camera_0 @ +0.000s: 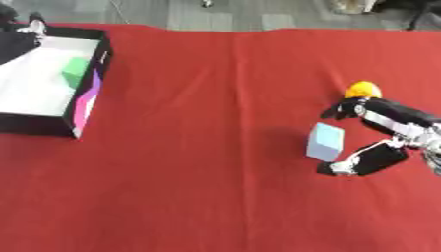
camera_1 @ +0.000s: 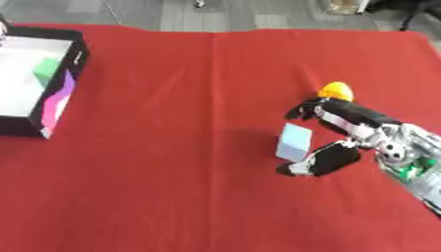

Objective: Pick up the objects with one hand, pass them to the other hand, and then place them into the box on the other side of the table.

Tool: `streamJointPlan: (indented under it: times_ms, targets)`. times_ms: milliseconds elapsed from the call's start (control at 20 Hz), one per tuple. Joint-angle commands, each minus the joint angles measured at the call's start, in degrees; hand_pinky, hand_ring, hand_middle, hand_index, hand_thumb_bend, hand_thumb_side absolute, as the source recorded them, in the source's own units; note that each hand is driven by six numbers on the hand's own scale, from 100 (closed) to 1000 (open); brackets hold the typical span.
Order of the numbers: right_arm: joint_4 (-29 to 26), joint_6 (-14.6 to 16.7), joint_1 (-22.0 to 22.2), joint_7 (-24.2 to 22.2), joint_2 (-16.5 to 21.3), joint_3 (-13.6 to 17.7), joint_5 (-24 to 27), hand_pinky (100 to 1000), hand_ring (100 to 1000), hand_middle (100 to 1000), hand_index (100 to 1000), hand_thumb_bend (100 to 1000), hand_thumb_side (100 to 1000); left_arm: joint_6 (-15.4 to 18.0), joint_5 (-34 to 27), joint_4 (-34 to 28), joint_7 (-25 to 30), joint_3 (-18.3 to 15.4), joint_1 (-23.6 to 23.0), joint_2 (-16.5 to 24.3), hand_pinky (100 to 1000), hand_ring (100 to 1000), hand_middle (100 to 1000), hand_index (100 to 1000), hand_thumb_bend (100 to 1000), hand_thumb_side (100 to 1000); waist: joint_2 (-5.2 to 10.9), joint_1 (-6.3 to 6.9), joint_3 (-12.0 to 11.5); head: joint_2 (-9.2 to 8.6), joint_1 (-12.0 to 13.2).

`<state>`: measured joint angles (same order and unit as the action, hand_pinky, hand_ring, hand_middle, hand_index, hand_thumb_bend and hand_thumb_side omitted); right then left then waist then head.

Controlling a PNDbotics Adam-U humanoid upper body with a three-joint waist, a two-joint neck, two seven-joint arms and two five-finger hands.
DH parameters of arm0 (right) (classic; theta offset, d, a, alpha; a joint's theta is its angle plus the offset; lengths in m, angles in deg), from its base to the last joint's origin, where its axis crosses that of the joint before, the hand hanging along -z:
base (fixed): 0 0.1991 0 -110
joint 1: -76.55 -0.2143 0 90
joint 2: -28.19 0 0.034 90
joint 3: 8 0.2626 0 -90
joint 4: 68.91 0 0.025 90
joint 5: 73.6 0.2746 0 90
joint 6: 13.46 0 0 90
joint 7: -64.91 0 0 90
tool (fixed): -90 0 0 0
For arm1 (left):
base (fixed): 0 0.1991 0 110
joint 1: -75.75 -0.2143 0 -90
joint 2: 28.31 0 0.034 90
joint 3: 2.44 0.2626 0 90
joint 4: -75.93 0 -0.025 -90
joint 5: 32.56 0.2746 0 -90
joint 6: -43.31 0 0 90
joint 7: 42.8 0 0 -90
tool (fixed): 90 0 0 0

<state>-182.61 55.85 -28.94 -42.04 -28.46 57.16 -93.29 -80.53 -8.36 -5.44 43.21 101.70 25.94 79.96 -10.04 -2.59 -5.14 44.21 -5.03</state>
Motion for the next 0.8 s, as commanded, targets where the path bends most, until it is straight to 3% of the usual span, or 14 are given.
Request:
streamJointPlan:
  times_ms: [50, 500, 800]
  targets:
    - [-0.89, -0.73, -0.66, 0.09, 1.19, 0.71, -1.44, 870, 838, 810, 839, 627, 434, -0.03, -0.38, -1.08, -0.72, -1.14, 0.57, 1.50, 818, 725, 708, 783, 203, 677, 1.26, 0.26, -0.06, -0.09, -0.30]
    - [-0.89, -1.37, -1.95, 0.69, 2.85, 1.51, -2.15, 880, 845, 822, 847, 582, 423, 0.12, -0.13, -0.64, -0.76, -1.00, 0.22, 1.41, 818, 725, 708, 781, 211, 676, 1.11, 0.14, -0.30, -0.09, -0.52]
    - [-0.89, -4.05, -2.21, -4.33, 4.06, 1.35, -0.59, 880, 840, 814, 837, 475, 299, 0.22, -0.03, -0.41, -0.55, -1.07, -0.01, 1.17, 818, 726, 708, 780, 212, 679, 0.96, 0.11, -0.60, -0.09, -0.86]
